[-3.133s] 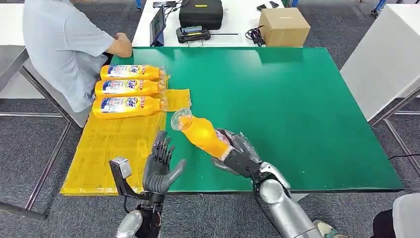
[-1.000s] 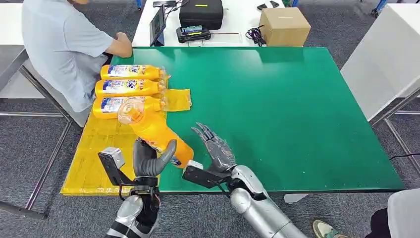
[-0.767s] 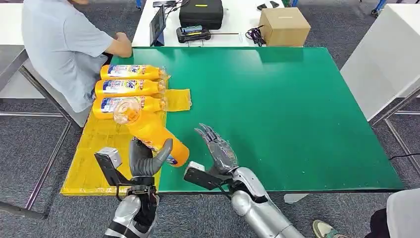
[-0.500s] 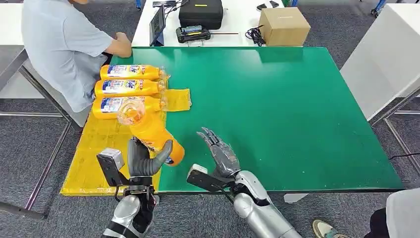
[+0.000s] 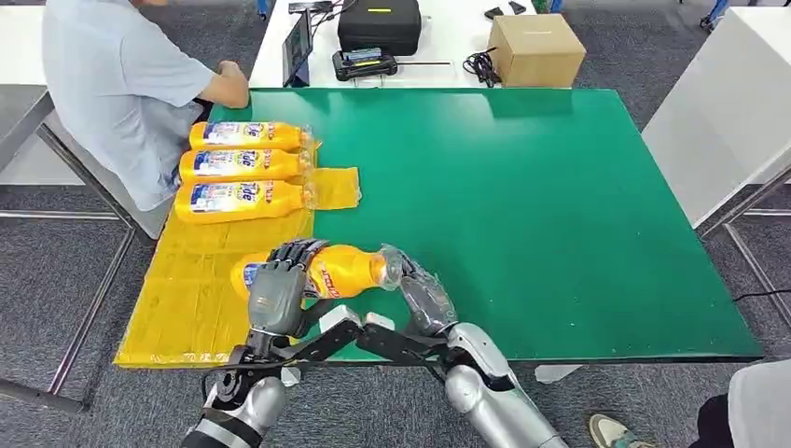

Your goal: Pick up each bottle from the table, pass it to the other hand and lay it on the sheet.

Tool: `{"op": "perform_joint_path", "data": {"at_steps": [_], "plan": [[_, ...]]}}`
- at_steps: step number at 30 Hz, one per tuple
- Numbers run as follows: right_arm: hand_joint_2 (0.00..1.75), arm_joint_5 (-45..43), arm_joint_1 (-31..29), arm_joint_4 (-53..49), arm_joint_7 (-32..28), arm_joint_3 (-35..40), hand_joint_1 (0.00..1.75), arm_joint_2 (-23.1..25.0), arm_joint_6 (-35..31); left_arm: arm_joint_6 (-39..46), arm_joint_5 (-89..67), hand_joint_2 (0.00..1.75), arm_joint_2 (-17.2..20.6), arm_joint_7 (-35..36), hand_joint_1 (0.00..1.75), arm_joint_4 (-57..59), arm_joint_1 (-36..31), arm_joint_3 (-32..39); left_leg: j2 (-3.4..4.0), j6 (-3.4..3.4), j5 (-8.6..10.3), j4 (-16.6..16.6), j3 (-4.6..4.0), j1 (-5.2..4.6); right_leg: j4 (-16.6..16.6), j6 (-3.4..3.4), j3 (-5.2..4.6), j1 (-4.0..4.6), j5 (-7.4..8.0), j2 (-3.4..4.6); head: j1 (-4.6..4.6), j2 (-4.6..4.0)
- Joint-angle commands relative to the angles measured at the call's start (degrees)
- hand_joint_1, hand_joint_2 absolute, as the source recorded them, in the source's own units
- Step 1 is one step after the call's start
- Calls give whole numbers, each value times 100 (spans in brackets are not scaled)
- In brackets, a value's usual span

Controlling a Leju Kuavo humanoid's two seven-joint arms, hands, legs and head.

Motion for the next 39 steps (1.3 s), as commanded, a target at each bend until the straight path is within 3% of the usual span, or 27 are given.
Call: {"op": "perform_joint_path", "data": {"at_steps": [1, 2, 3, 7, 10, 21, 24, 25, 27, 29, 30, 31, 33, 35, 37, 39], "plan": [[175, 28, -46, -203, -21, -150, 0, -52, 161, -737, -709, 175, 553, 615, 175, 1172, -668, -98, 18, -14, -10, -5, 31, 8, -5, -17, 28, 9, -5, 14, 0, 0], [175, 29, -42, -209, -21, -152, 0, -49, 165, -755, -718, 175, 581, 626, 175, 1193, -706, -79, 16, -8, -4, -4, 11, 0, 0, -10, 11, 1, -1, 14, 4, 0], [175, 32, -39, -219, -23, -152, 0, -52, 179, -778, -784, 175, 605, 666, 141, 1274, -759, -79, 27, -13, -12, 0, 23, 6, 0, -16, 21, 7, -4, 23, 2, 0], [175, 38, -60, -204, -34, -154, 0, -32, 263, -772, -705, 175, 646, 639, 168, 1674, -1039, 121, 21, -16, -9, -3, 21, 6, 0, -19, 21, 7, -4, 16, 2, 0], [175, 37, -47, -208, -34, -154, 0, -37, 277, -755, -643, 175, 644, 615, 175, 1761, -1071, 211, 24, -12, -7, -4, 12, 3, 0, -14, 12, 5, 0, 21, 2, 0], [175, 38, 8, -273, -33, -190, 0, -73, 299, -765, -820, 175, 722, 734, 175, 2114, -1222, 288, 28, -13, -10, -4, 12, 5, 0, -15, 15, 6, 0, 25, 4, 0], [175, 68, 66, -318, -30, -244, 0, -70, 291, -970, -1246, 175, 794, 1132, 173, 2385, -1324, 306, 25, -16, -11, -6, 18, 6, -1, -18, 21, 8, -1, 23, 4, 0], [175, 98, 97, -353, -33, -256, 0, -77, 260, -911, -1324, 175, 816, 1217, 159, 2431, -1339, 346, 14, -11, -7, -5, 7, 3, -1, -12, 12, 4, 1, 14, 2, 0], [175, 131, 206, -451, -35, -307, 0, -78, 244, -798, -1440, 175, 825, 1291, 161, 2549, -1362, 502, 6, -11, -6, -8, 9, 2, -1, -13, 15, 3, 1, 9, 24, 0], [175, 160, 346, -538, -20, -357, 0, -102, 214, -670, -1480, 175, 806, 1304, 150, 2436, -1246, 629, 44, -20, -17, -7, 28, 10, 1, -17, 16, 11, 2, 36, 33, 0], [175, 188, 416, -577, -1, -397, 0, -117, 180, -619, -1513, 175, 791, 1339, 119, 2287, -1140, 697, 68, -28, -19, -9, 45, 8, 2, -22, 17, 10, 0, 59, 29, 0], [175, 235, 478, -610, 13, -429, 0, -134, 131, -489, -1723, 175, 808, 1471, 98, 2133, -1033, 698, 34, -23, -13, -3, 24, 7, 2, -11, 4, 9, -3, 28, 2, 0], [175, 288, 741, -834, 30, -553, 0, -188, 34, -514, -1995, 175, 728, 1585, 117, 1585, -596, 768, -3, -23, 2, -4, 11, 14, -1, -10, 1, 14, -9, 0, 17, 0], [175, 355, 1019, -1123, 15, -686, 0, -230, -10, -572, -1919, 175, 581, 1455, 86, 1025, -133, 842, -3, -23, -5, -7, 16, 14, -1, -9, 14, 13, -11, -1, 15, 0], [175, 385, 1119, -1248, 8, -704, 0, -266, -19, -557, -1940, 175, 577, 1444, 73, 825, 47, 815, 13, -24, -16, -4, 29, 13, 0, -11, 28, 11, -18, 4, 15, 0], [175, 403, 1139, -1326, -3, -718, 0, -263, 3, -653, -1974, 175, 652, 1455, 77, 778, 74, 817, 8, -22, -5, -6, 8, 5, 2, -8, 6, 2, -10, -1, 15, 0]]}}
